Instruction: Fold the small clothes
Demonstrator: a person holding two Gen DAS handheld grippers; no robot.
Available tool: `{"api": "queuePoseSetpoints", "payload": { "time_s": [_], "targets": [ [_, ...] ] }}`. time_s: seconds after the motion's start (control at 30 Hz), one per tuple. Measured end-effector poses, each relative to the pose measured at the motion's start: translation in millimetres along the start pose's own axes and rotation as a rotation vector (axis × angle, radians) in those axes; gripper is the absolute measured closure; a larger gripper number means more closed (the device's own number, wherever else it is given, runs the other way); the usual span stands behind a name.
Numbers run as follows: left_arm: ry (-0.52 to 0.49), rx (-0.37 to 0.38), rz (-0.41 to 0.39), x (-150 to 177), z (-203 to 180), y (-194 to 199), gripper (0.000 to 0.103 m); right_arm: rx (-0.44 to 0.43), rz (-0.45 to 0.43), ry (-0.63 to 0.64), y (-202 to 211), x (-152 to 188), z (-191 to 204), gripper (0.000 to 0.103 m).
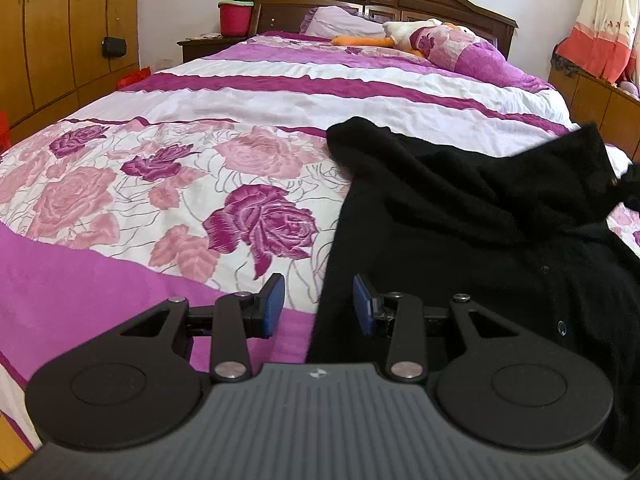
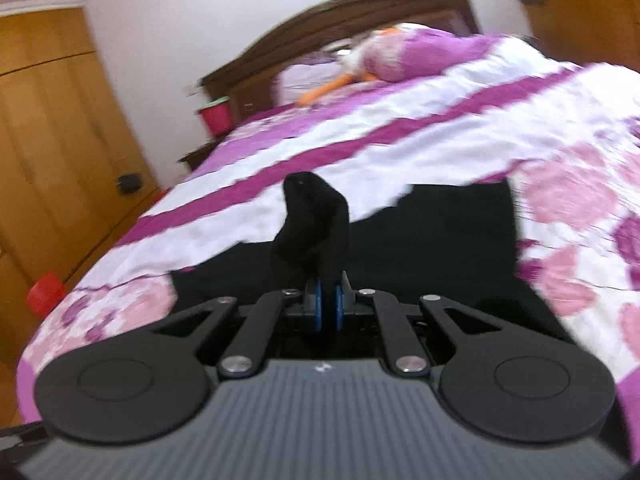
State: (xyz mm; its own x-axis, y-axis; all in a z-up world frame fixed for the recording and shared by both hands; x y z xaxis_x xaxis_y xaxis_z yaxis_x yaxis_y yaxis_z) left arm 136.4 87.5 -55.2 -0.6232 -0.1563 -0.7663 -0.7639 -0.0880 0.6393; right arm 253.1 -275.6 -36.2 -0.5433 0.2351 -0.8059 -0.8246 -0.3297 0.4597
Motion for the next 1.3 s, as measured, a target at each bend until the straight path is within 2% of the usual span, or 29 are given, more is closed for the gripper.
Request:
{"api": "queuePoseSetpoints", "payload": {
  "time_s": [0.13, 0.27, 0.37, 0.47, 0.5, 0.57, 0.6, 0.73, 0.93, 1.0, 1.03, 1.07, 1.13, 1.23, 1.3],
  "targets": [
    [-0.013, -0.003, -0.006, -7, -8, -4, 0.06, 0.083, 0.017, -0.026, -12, 3, -42, 0.093],
    [-0.027, -0.001, -0.019, -19, -16, -9, 0.06, 0.13, 0.085, -0.012, -22, 12, -71, 0.091],
    [-0.032, 0.004, -0.028, -31, -23, -15, 0.06, 0.136, 0.116, -0.002, -17, 11, -82, 0.091],
    [-0.035, 0.008, -0.041, -44, -29, -22, 0.06, 0.133, 0.098, 0.033, -6, 0, -81, 0.088],
    [-0.034, 0.01, -0.047, -49, -31, -24, 0.06, 0.127, 0.08, 0.051, -3, -4, -79, 0.083],
    [-0.029, 0.017, -0.057, -57, -35, -29, 0.06, 0.112, 0.043, 0.088, 1, -14, -75, 0.047],
    [-0.026, 0.02, -0.064, -60, -36, -31, 0.06, 0.108, 0.026, 0.102, 1, -17, -73, 0.044],
    [-0.012, 0.026, -0.085, -70, -37, -40, 0.06, 0.113, 0.014, 0.155, -17, -27, -74, 0.044],
    [-0.014, 0.049, -0.126, -81, -44, -55, 0.06, 0.155, 0.094, 0.143, -66, -20, -88, 0.045],
    [-0.02, 0.055, -0.135, -84, -48, -62, 0.061, 0.113, 0.118, 0.111, -75, -14, -87, 0.063],
    [-0.023, 0.054, -0.136, -86, -50, -66, 0.061, 0.086, 0.128, 0.109, -78, -12, -84, 0.088],
    [-0.025, 0.055, -0.139, -88, -52, -71, 0.061, 0.066, 0.135, 0.115, -78, -12, -79, 0.09],
    [-0.027, 0.058, -0.15, -93, -56, -78, 0.061, 0.061, 0.081, 0.143, -69, -21, -70, 0.091],
    [-0.034, 0.056, -0.183, -101, -62, -94, 0.06, 0.03, -0.069, 0.154, -44, -46, -59, 0.091],
    [-0.028, 0.054, -0.186, -103, -65, -110, 0.06, 0.065, -0.118, 0.171, -40, -55, -63, 0.091]
  ]
}}
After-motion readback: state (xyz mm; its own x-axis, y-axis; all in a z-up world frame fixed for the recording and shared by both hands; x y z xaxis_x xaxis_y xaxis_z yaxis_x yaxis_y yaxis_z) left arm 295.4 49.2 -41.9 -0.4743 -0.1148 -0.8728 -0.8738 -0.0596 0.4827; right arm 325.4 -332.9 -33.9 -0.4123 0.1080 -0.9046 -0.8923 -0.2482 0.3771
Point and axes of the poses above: each gripper's, at about its wrist camera, not at the fingertips, and y roughly against the way its jaws point, z to its left, x to its underside, the point moved 10 cm from there along -y, roughly the way its jaws point, and after that the axes turned 2 degrees about z, right-handed, at the moved point
